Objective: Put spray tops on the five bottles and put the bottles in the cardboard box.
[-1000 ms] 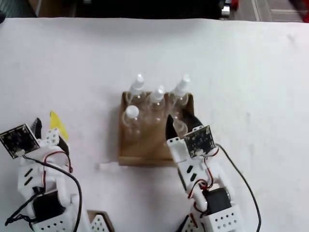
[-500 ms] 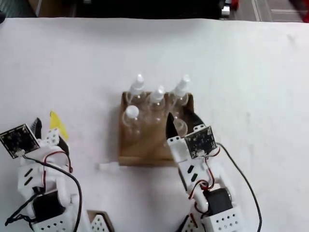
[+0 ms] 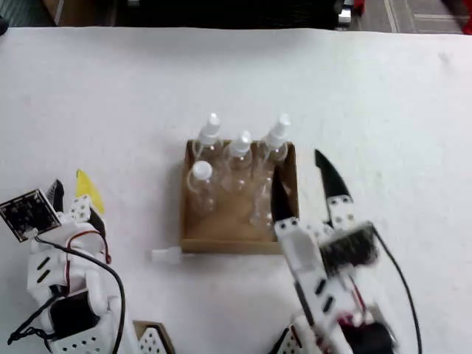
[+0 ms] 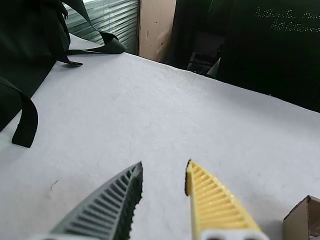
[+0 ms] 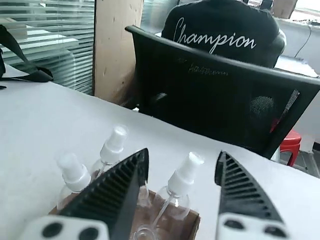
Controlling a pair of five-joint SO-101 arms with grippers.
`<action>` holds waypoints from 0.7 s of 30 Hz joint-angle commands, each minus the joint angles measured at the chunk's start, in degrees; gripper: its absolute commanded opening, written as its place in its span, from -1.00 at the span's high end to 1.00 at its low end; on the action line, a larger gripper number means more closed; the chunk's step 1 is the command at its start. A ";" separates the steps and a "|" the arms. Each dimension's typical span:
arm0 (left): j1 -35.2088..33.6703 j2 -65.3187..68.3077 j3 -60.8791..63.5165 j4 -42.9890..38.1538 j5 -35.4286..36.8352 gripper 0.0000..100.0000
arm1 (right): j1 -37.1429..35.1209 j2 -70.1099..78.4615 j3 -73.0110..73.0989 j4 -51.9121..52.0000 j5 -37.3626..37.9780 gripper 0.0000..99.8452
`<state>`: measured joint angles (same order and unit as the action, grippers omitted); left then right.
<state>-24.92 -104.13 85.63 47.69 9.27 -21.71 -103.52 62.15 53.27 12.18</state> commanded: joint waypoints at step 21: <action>-26.95 -0.66 -10.37 7.91 -24.70 0.72 | -11.56 31.25 -27.16 13.85 10.99 0.62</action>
<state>-45.49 -104.75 73.85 55.87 -13.23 -27.08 -83.47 43.16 67.34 22.29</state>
